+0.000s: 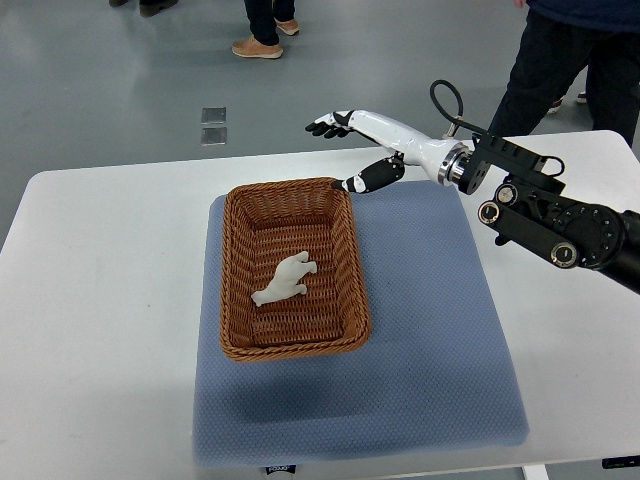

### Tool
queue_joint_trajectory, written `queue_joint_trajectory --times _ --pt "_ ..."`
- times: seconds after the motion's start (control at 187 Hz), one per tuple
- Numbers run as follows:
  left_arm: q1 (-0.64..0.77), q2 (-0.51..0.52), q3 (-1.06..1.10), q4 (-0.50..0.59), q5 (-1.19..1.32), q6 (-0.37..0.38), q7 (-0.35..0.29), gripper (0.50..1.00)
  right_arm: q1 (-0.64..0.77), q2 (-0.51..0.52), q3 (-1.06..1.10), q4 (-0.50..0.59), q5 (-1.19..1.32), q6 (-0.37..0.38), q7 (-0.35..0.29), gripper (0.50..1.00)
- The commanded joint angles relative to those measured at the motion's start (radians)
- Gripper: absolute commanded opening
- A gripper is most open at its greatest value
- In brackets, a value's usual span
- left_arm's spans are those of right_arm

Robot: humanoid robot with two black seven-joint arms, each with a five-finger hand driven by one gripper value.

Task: Place white bear in brown basket with right hand

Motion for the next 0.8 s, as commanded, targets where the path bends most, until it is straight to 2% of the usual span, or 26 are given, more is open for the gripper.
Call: queue_joint_trajectory --times 0.0,0.354,0.493,0.659,0.713,0.793 --pt "0.0 0.0 0.0 0.0 0.0 0.0 0.0 1.0 -0.045 -0.002 0.093 0.0 0.098 -0.022 0.0 0.899" --pt "-0.001 0.0 0.0 0.0 0.0 0.0 0.0 1.0 -0.117 0.004 0.205 -0.038 0.45 -0.167 -0.005 0.911" --pt "0.0 0.0 0.0 0.0 0.001 0.0 0.0 1.0 -0.122 0.004 0.207 -0.067 0.618 -0.2 -0.058 0.913" --pt "0.0 0.0 0.0 0.0 0.0 0.0 0.0 1.0 -0.16 0.002 0.238 -0.069 0.712 -0.194 -0.08 0.926" --pt "0.0 0.0 -0.001 0.0 0.0 0.0 0.0 1.0 -0.185 0.016 0.296 -0.067 0.715 -0.19 -0.107 0.926" --pt "0.0 0.0 0.0 0.0 0.0 0.0 -0.001 1.0 -0.225 0.053 0.391 -0.066 0.715 -0.19 -0.184 0.926"
